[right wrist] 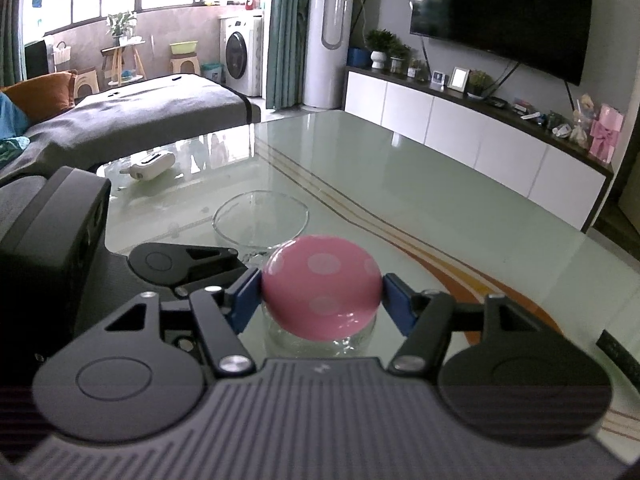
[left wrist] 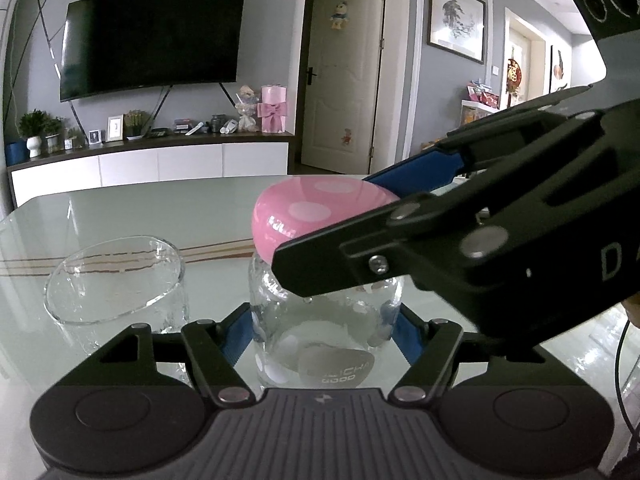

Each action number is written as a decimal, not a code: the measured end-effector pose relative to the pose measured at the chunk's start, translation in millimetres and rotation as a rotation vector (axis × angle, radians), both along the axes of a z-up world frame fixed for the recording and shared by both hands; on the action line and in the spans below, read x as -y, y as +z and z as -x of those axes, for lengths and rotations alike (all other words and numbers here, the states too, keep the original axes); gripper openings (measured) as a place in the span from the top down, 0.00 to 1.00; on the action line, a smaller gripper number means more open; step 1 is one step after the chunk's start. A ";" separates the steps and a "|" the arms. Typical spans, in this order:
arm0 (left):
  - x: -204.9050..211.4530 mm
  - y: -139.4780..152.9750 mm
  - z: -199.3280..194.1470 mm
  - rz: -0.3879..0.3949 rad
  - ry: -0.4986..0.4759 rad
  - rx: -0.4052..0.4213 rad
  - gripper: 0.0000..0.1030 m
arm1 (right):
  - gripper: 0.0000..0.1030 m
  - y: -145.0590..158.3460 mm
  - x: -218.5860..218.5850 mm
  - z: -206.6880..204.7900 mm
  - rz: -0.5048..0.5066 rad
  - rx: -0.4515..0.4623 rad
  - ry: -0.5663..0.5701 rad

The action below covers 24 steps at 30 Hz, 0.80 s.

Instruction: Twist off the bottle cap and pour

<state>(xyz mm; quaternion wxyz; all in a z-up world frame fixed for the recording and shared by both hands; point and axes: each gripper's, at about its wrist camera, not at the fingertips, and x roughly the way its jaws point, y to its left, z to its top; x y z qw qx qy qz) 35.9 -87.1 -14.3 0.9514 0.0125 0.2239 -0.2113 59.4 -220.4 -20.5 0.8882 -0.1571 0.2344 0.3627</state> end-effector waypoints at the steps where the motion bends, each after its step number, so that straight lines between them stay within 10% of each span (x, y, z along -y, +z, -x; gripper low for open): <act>1: -0.1 0.3 0.0 0.000 -0.002 0.000 0.28 | 0.37 0.1 0.6 0.0 0.002 0.000 0.005; 24: -1.3 -10.1 5.0 -0.006 -0.014 0.000 0.28 | 0.37 0.4 12.6 -11.9 0.023 -0.002 0.153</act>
